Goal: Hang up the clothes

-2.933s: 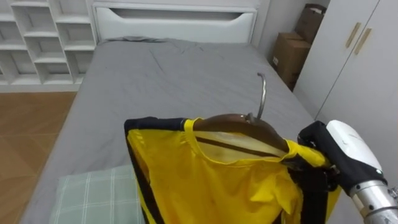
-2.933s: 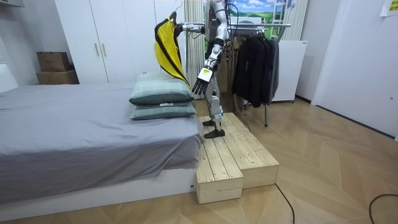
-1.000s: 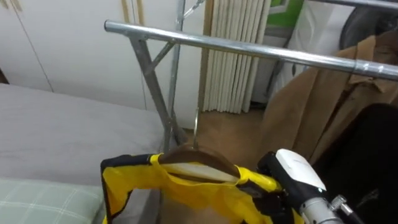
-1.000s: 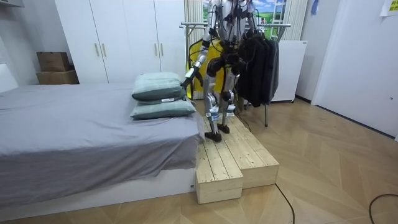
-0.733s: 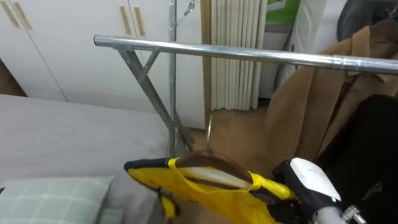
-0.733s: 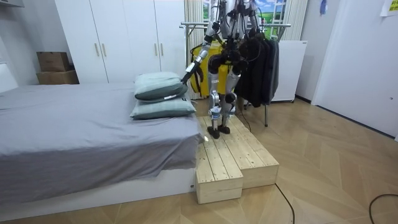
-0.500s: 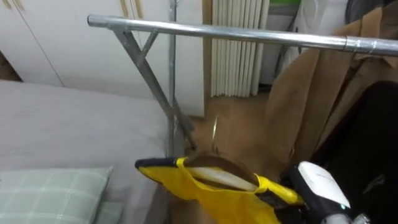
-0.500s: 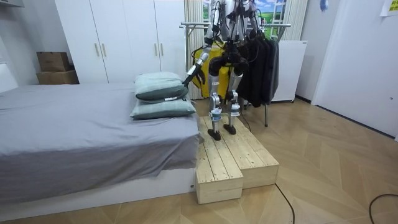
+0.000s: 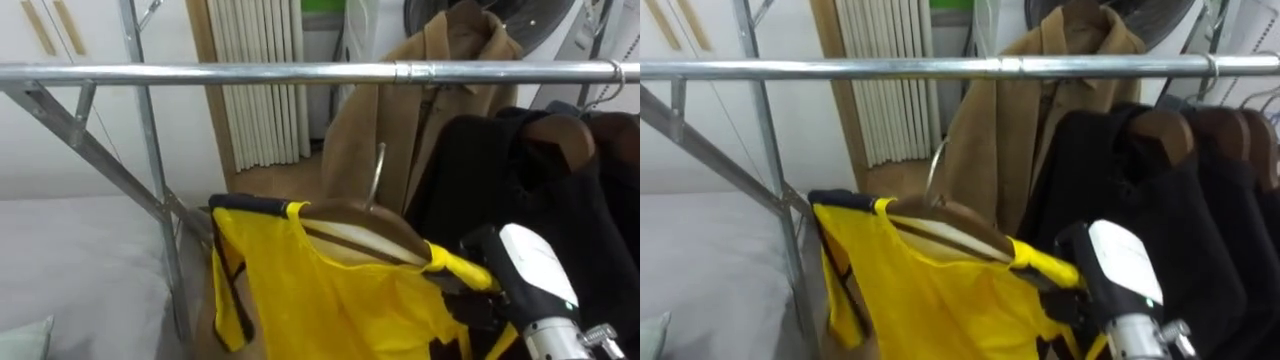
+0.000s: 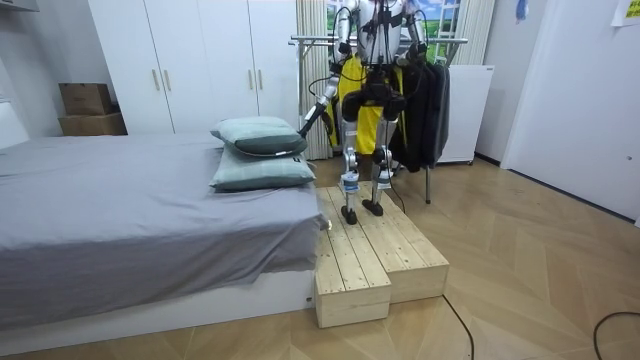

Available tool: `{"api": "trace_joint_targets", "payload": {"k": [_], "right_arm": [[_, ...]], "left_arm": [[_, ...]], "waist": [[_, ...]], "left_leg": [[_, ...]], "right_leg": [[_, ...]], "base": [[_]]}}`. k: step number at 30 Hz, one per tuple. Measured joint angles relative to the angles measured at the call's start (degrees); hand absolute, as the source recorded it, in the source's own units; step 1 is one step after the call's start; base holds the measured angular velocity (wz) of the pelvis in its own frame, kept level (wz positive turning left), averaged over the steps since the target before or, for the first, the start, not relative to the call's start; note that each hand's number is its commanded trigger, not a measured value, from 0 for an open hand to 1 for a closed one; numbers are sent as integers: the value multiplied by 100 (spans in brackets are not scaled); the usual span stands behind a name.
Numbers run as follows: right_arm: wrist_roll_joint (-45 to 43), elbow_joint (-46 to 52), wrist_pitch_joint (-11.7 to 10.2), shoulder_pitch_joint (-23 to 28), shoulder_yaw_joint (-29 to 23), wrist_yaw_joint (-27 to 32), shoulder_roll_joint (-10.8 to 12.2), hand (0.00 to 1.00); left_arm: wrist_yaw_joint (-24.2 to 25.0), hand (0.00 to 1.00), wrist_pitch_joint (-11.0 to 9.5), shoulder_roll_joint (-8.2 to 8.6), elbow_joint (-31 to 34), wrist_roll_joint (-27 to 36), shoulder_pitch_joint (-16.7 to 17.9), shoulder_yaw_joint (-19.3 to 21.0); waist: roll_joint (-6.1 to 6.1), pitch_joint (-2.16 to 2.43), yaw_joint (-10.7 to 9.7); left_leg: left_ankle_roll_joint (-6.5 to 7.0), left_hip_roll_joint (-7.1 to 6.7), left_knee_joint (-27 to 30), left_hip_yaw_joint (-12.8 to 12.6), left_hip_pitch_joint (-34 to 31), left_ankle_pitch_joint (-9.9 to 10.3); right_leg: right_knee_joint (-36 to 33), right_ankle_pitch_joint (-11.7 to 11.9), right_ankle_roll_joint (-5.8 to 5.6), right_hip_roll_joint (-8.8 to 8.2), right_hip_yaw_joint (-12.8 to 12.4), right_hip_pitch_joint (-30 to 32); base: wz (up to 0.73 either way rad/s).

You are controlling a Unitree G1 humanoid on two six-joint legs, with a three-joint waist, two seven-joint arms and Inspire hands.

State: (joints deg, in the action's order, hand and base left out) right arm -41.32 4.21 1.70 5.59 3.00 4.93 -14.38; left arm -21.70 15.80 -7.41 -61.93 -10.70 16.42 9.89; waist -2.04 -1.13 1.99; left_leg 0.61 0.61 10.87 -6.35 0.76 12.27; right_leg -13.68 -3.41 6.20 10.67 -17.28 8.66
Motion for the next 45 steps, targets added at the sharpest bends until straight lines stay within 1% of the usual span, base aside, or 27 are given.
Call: {"api": "trace_joint_targets", "payload": {"k": [2, 9, 13, 14, 18, 22, 24, 29, 32, 34, 37, 40, 45], "right_arm": [[-39, 166, 91, 0, 0, 5, 0, 100], [-152, 406, 98, 0, -1, 56, 0, 100], [-203, 473, 101, -3, 3, 55, 0, 100], [-240, 498, 112, -3, 11, 55, 0, 100], [-279, 536, 209, -4, 12, 55, -3, 100], [-396, 537, 212, -34, 12, 55, -3, 100], [-456, 538, 212, -77, 12, 55, -3, 100], [-436, 560, 208, -368, 14, 63, -42, 100], [-425, 578, 198, -461, 14, 157, -48, 100], [-411, 578, 197, -465, 14, 211, -48, 100], [-387, 578, 184, -465, 14, 245, -48, 100], [-387, 578, 182, -466, 14, 245, -48, 100], [-390, 578, 170, -559, 35, 244, -59, 100]], "left_arm": [[-8, 0, 0, 0, 4, 0, -6, 0], [-17, 0, -1, 0, 11, 0, -49, 0], [-16, 0, -4, 17, 145, -1, -63, -3], [-16, 0, -6, 24, 145, -1, -66, -7], [-13, 0, -8, 24, 145, -1, -67, -21], [-9, 0, -8, 24, 143, -2, -66, -43], [-3, 0, -11, 24, 142, -9, -66, -50], [45, 0, -52, 22, 118, -8, -66, -62], [108, 0, -89, 13, 118, -8, -66, -62], [114, 0, -99, 10, 119, -8, -66, -62], [117, 0, -142, 2, 112, -8, -66, -62], [156, 0, -241, -10, 20, -8, -66, -63], [255, 0, -258, -41, -16, -8, -67, -128]], "waist": [[2, 1, -1], [13, 5, -9], [19, 9, -7], [21, 12, -6], [20, 13, -1], [10, 19, 5], [1, 25, 9], [-22, 38, 12], [-37, 45, 12], [-56, 54, 11], [-81, 55, 12], [-96, 57, 13], [-103, 55, 13]], "left_leg": [[-22, 19, 12, -17, 0, 14], [-65, 71, 54, -88, -8, 42], [-70, 79, 56, -95, -8, 44], [-70, 79, 56, -106, -5, 44], [-70, 81, 82, -109, -3, 42], [-70, 80, 89, -108, -8, 41], [-71, 78, 91, -109, -16, 41], [-71, 74, 119, -99, -24, 40], [-71, 71, 166, -64, -53, 40], [-71, 68, 184, -28, -62, 40], [-71, 64, 184, 3, -53, 40], [-71, 61, 184, 5, -52, 41], [-70, 57, 184, 21, -38, 40]], "right_leg": [[8, 11, 18, 25, -36, -13], [12, 17, 25, 85, -86, -44], [14, 24, 37, 95, -97, -48], [14, 49, 76, 101, -118, -50], [16, 58, 82, 108, -140, -62], [10, 50, 69, 108, -140, -54], [-2, 19, 14, 108, -140, -42], [-11, 23, 8, 102, -131, -49], [-6, 23, 8, 89, -99, -53], [0, 22, 8, 78, -67, -62], [9, 22, 7, 71, -49, -78], [9, 23, 4, 66, -41, -85], [7, 24, 1, 59, -23, -97]], "base": [[-7], [-5], [-1], [-6], [-3], [0], [0], [0], [6], [9], [4], [0], [0]]}}
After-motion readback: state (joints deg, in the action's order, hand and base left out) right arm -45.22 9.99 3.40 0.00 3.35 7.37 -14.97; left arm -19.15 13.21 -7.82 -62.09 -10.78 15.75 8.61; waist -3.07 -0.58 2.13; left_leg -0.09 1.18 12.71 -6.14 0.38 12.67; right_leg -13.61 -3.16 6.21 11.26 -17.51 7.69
